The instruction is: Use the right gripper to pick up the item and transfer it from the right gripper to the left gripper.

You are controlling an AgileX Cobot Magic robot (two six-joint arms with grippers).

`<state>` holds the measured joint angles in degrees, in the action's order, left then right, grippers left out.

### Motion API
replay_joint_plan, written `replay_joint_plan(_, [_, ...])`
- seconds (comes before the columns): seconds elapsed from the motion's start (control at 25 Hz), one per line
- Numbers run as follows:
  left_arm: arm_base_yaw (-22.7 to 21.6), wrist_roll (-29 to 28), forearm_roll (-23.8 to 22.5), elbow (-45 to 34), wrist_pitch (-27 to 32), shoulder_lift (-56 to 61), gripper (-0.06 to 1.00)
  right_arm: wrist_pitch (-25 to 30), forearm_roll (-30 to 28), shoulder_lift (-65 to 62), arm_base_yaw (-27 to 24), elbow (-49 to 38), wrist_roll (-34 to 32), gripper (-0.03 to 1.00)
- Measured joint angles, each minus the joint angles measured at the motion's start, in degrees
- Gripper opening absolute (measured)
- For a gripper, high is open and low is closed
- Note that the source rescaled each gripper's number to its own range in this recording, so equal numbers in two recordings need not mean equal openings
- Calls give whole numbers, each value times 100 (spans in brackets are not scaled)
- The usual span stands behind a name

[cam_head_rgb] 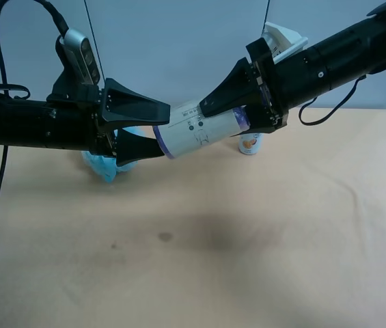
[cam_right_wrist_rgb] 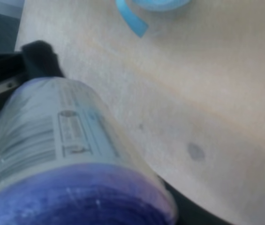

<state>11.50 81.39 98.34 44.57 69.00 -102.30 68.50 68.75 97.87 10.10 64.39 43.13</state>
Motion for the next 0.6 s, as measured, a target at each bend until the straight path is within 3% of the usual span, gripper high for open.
replay_joint_plan(0.36, [63, -120, -43, 215, -6, -212, 100, -2, 62, 0, 0, 0, 47, 2])
replay_joint_plan(0.6, [616, -163, -45, 564, -116, -244, 100, 11, 233, 0, 10, 0, 127, 2])
